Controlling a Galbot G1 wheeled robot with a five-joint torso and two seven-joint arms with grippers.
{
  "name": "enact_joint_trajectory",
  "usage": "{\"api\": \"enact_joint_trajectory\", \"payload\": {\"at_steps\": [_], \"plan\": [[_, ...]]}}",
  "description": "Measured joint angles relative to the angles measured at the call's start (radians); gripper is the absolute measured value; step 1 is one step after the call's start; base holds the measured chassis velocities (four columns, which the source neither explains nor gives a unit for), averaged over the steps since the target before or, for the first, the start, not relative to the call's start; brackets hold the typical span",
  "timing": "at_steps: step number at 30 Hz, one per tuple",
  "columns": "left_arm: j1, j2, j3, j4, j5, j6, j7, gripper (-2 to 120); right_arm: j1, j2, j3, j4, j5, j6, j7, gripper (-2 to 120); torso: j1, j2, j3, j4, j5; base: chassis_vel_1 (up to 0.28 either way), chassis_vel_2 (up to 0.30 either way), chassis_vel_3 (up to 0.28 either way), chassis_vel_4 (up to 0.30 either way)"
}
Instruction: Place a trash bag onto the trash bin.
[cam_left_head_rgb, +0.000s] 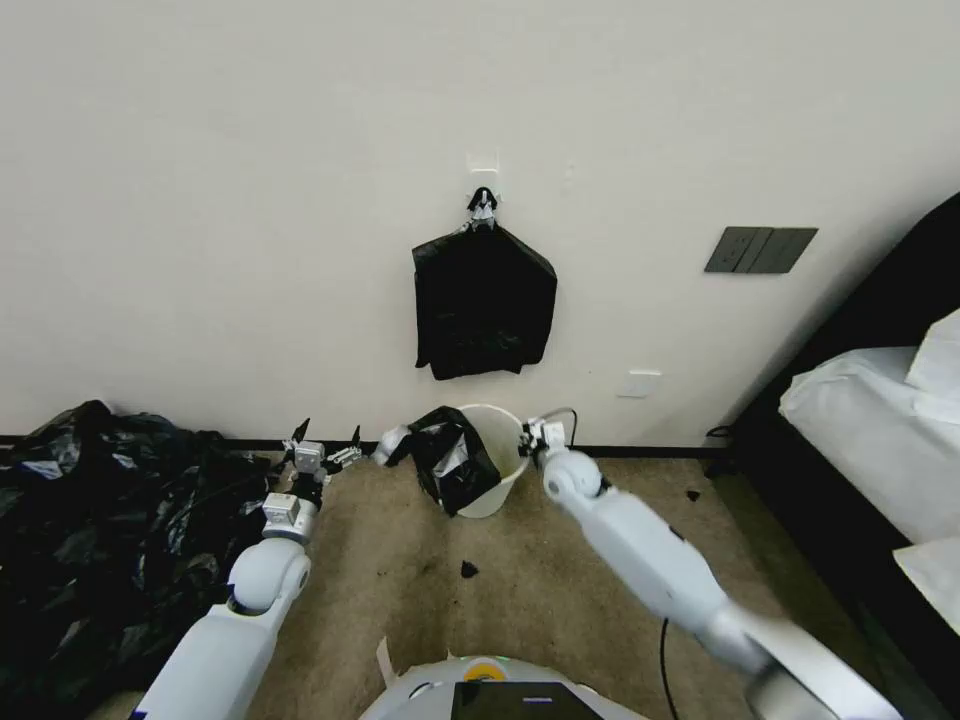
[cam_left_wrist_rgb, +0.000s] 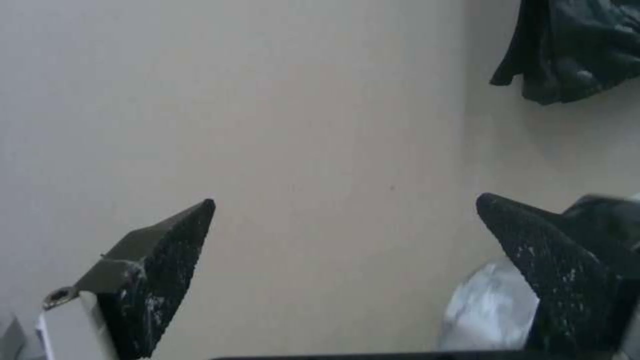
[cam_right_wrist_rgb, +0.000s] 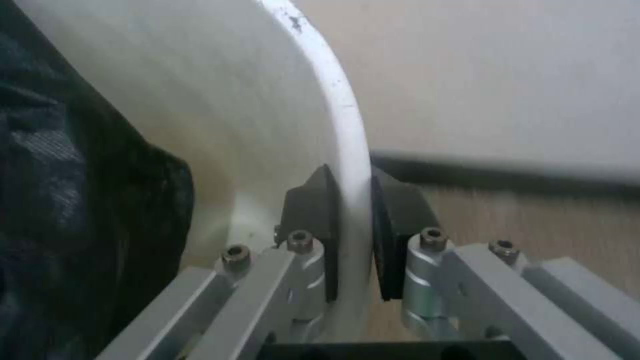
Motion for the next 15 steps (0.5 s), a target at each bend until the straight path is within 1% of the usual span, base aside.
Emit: {"api": "enact_joint_trajectory", "payload": {"at_steps": [1,2,3,5,6,7,10,11,13,15], "plan": [[-0.001,0.000,0.001,0.000,0.000,0.000,-0.001,100,-0.041,-0.003,0.011,0.053,0.034,0.027,0.077,9,0.000,0.000,0.000,0.0004,0.0003,0.000,0.000,0.000,0.000],[-0.002,0.000,0.001,0.000,0.000,0.000,-0.001,100,-0.073,-0.007,0.019,0.089,0.048,0.047,0.123,9,0.000,0.000,0.000,0.0007,0.0002,0.000,0.000,0.000,0.000],[-0.002,0.000,0.001,0.000,0.000,0.000,-0.001,100,-0.073,-0.007,0.019,0.089,0.048,0.047,0.123,9,0.000,0.000,0.000,0.0007,0.0002,0.000,0.000,0.000,0.000],[-0.001,0.000,0.003,0.000,0.000,0.000,-0.001,100,-0.163,-0.014,0.033,0.174,0.051,0.093,0.220,9,0.000,0.000,0.000,-0.0001,-0.0001,0.000,0.000,0.000,0.000],[-0.001,0.000,0.004,-0.001,0.000,0.000,-0.001,100,-0.194,-0.014,0.035,0.199,0.042,0.105,0.251,9,0.000,0.000,0.000,-0.0002,0.0000,0.000,0.000,0.000,0.000],[-0.001,0.000,0.004,-0.001,0.000,0.000,-0.001,100,-0.194,-0.014,0.035,0.199,0.042,0.105,0.251,9,0.000,0.000,0.000,-0.0002,0.0000,0.000,0.000,0.000,0.000],[0.005,-0.001,0.007,-0.010,0.000,0.000,-0.001,100,-0.251,-0.001,0.035,0.226,-0.005,0.132,0.316,9,0.000,0.000,0.000,0.0000,-0.0001,0.000,0.000,0.000,0.000],[0.005,-0.001,0.007,-0.010,0.000,0.000,-0.001,100,-0.251,-0.001,0.035,0.226,-0.005,0.132,0.316,9,0.000,0.000,0.000,0.0000,-0.0001,0.000,0.000,0.000,0.000],[0.014,-0.004,0.008,-0.022,0.000,0.002,-0.001,100,-0.250,0.017,0.037,0.222,0.002,0.135,0.360,9,0.000,0.000,0.000,0.0003,0.0000,0.000,0.000,0.000,0.000],[0.020,-0.005,0.007,-0.028,0.001,0.002,-0.001,100,-0.246,0.022,0.037,0.221,0.007,0.132,0.368,9,0.000,0.000,0.000,0.0004,0.0000,0.000,0.000,0.000,0.000]]}}
